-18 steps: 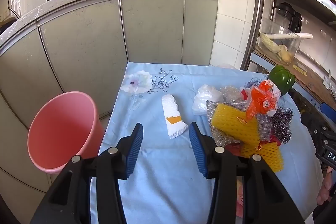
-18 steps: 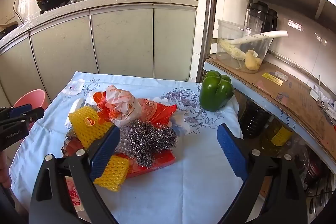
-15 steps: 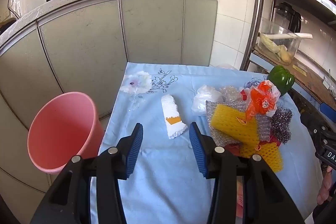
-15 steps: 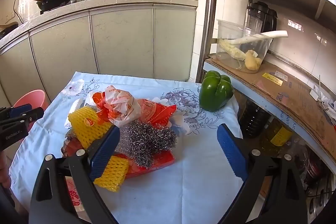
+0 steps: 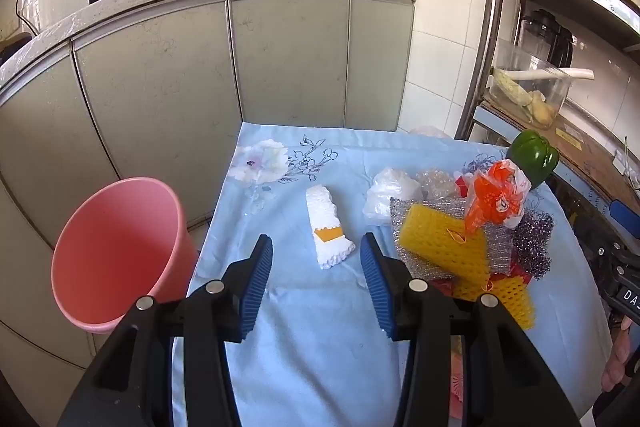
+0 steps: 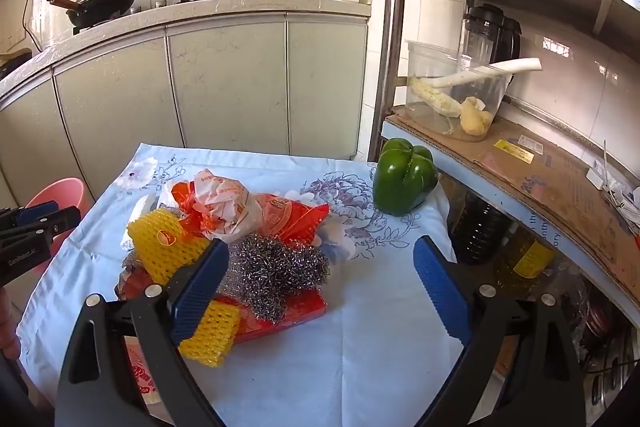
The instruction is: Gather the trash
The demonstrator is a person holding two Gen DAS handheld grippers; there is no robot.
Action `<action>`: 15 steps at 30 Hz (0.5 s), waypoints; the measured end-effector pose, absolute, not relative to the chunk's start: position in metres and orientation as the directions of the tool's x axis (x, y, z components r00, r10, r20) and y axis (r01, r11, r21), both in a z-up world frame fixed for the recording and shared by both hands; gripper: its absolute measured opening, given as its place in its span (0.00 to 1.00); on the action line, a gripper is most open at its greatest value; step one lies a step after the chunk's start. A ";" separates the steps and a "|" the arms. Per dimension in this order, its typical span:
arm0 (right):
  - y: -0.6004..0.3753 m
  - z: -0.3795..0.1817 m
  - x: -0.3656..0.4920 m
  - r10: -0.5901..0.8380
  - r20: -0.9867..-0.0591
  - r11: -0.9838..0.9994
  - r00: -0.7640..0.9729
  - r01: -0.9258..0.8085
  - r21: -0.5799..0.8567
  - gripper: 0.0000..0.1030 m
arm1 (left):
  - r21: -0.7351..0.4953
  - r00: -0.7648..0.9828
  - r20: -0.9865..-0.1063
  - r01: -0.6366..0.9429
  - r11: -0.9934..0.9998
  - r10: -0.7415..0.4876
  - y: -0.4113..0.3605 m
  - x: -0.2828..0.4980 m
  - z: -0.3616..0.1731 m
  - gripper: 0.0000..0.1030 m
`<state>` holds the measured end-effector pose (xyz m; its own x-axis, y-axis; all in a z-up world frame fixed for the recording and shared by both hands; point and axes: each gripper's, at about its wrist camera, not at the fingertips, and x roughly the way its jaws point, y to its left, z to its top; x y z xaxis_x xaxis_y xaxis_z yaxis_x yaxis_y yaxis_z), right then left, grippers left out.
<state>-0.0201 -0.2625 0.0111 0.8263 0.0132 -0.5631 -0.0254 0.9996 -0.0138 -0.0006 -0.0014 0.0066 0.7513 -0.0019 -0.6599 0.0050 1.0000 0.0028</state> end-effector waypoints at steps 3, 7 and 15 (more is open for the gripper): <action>-0.263 0.012 -0.020 0.013 -0.561 1.000 0.828 -0.025 -0.013 0.91 | -0.001 0.755 -0.656 0.005 1.000 -0.005 -0.001 -0.001 0.007 0.44; -0.262 0.014 -0.022 0.016 -0.558 1.000 0.830 -0.027 -0.012 0.91 | -0.005 0.758 -0.652 0.007 1.000 -0.008 -0.002 -0.001 0.008 0.44; -0.259 0.014 -0.024 0.023 -0.555 0.999 0.832 -0.036 -0.014 0.91 | -0.009 0.760 -0.649 0.010 1.000 -0.013 -0.001 -0.003 0.010 0.44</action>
<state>-0.0237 -0.2589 0.0140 0.8319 0.0227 -0.5545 -0.0364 0.9992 -0.0137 -0.0031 -0.0009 0.0097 0.7603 -0.0129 -0.6495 0.0097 0.9999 -0.0086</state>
